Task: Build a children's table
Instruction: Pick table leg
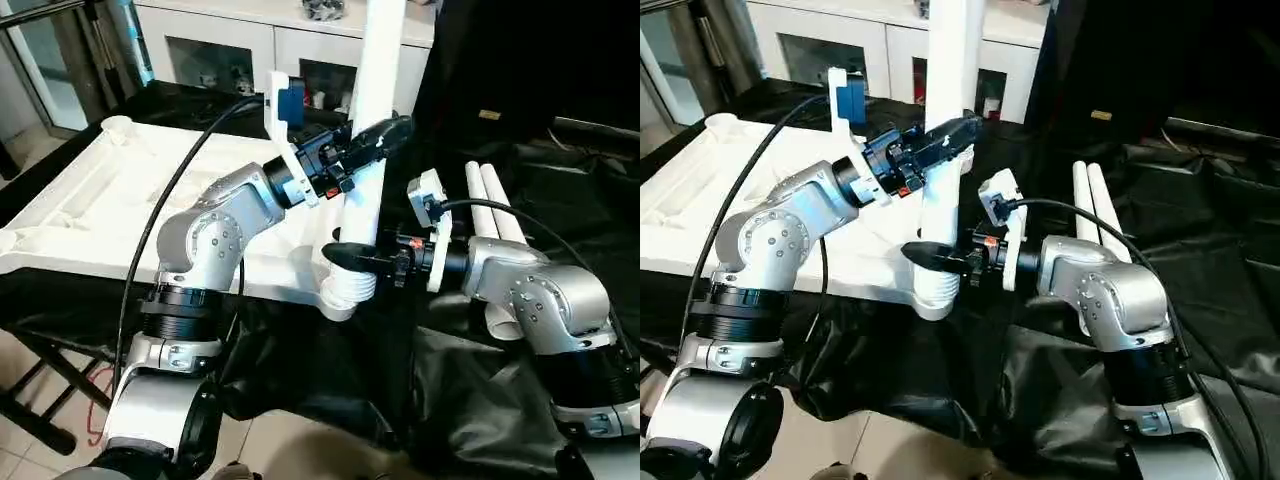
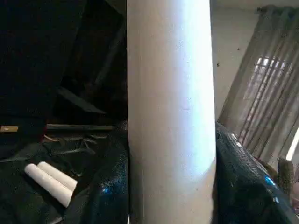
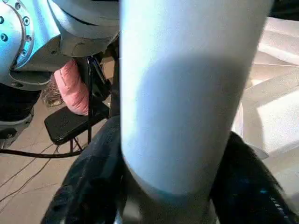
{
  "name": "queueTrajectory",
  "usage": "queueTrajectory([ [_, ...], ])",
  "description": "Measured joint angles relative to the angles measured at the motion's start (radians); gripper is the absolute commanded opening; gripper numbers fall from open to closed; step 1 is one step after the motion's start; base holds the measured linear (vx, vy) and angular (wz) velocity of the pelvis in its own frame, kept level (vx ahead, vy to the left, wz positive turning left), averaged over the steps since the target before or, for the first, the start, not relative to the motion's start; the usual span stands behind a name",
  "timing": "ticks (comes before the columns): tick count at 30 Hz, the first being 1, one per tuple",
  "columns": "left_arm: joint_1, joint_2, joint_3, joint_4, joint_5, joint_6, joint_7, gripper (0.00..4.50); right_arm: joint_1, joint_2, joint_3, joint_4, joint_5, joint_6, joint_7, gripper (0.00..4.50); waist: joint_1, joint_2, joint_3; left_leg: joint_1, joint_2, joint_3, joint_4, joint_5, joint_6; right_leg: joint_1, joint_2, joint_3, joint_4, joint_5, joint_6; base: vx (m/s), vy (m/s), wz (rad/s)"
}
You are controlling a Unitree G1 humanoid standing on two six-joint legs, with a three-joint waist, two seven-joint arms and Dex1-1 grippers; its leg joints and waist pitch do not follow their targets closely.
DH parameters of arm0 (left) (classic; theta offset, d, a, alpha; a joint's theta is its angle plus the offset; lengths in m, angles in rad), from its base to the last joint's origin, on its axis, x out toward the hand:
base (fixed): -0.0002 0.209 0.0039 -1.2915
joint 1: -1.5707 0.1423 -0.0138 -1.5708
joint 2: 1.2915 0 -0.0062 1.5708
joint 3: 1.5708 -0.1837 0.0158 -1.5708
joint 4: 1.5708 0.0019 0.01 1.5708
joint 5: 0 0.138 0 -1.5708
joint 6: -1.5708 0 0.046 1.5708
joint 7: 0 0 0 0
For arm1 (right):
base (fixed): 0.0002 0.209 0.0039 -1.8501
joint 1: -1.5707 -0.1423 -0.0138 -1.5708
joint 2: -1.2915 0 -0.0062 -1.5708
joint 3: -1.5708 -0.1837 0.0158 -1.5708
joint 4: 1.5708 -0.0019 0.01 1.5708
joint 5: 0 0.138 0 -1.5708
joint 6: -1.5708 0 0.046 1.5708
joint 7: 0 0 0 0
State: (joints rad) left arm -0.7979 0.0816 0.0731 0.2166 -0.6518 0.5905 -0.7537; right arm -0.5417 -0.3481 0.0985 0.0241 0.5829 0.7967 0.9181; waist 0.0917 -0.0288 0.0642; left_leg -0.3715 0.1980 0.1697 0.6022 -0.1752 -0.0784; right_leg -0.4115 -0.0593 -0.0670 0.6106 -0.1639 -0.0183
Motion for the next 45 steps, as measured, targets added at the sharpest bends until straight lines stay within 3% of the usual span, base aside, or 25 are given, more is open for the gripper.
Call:
queueTrajectory([
  [5, 0.0, 0.01, 0.002, 0.0, 0.015, -0.005, 0.005, 1.86, -0.024, -0.001, -0.006, 0.003, 0.001, 0.001, 0.0, 3.09, 0.0, 0.0, 0.0, 0.0, 0.0, 0.0, 0.0, 0.0, 0.0, 0.0, 0.0, 0.0, 0.0, 0.0, 0.0, 0.0, 0.0, 0.0],
  [10, 0.001, 0.021, -0.013, 0.0, 0.033, -0.011, 0.001, 1.85, -0.083, -0.024, -0.03, 0.024, 0.014, 0.032, 0.006, 3.09, 0.001, 0.0, 0.0, 0.0, 0.0, 0.0, 0.0, 0.0, 0.0, 0.0, 0.0, 0.0, 0.0, 0.0, 0.0, 0.0, 0.0, 0.0],
  [15, 0.003, 0.026, -0.029, 0.0, 0.041, -0.02, -0.005, 1.85, -0.086, -0.048, -0.029, 0.03, 0.035, 0.094, 0.023, 3.09, 0.003, 0.0, 0.0, 0.0, 0.0, 0.0, 0.0, 0.0, 0.0, 0.001, 0.0, 0.0, 0.0, 0.0, -0.001, 0.0, 0.0, 0.0],
  [24, 0.007, 0.022, -0.033, -0.003, 0.041, -0.02, -0.008, 1.85, -0.085, -0.044, -0.009, 0.034, 0.033, 0.138, 0.013, 3.09, 0.001, 0.0, 0.0, 0.0, 0.0, 0.0, 0.0, 0.0, 0.0, 0.0, 0.0, 0.0, 0.0, 0.0, 0.0, 0.0, 0.0, 0.0],
  [42, 0.016, 0.015, -0.041, -0.024, 0.037, -0.019, -0.02, 1.85, -0.084, -0.008, 0.01, 0.041, 0.012, 0.072, 0.008, 3.09, 0.002, 0.0, 0.0, 0.0, 0.0, 0.0, 0.0, 0.0, 0.0, 0.0, 0.0, 0.0, 0.0, 0.0, 0.0, 0.0, 0.0, 0.0],
  [45, 0.016, 0.017, -0.041, -0.024, 0.037, -0.018, -0.027, 1.85, -0.081, -0.008, 0.011, 0.041, 0.01, 0.064, 0.01, 2.75, 0.002, 0.0, 0.0, 0.0, 0.0, 0.0, 0.0, 0.0, 0.0, 0.0, 0.0, 0.0, 0.0, 0.0, 0.0, 0.0, 0.0, 0.0],
])
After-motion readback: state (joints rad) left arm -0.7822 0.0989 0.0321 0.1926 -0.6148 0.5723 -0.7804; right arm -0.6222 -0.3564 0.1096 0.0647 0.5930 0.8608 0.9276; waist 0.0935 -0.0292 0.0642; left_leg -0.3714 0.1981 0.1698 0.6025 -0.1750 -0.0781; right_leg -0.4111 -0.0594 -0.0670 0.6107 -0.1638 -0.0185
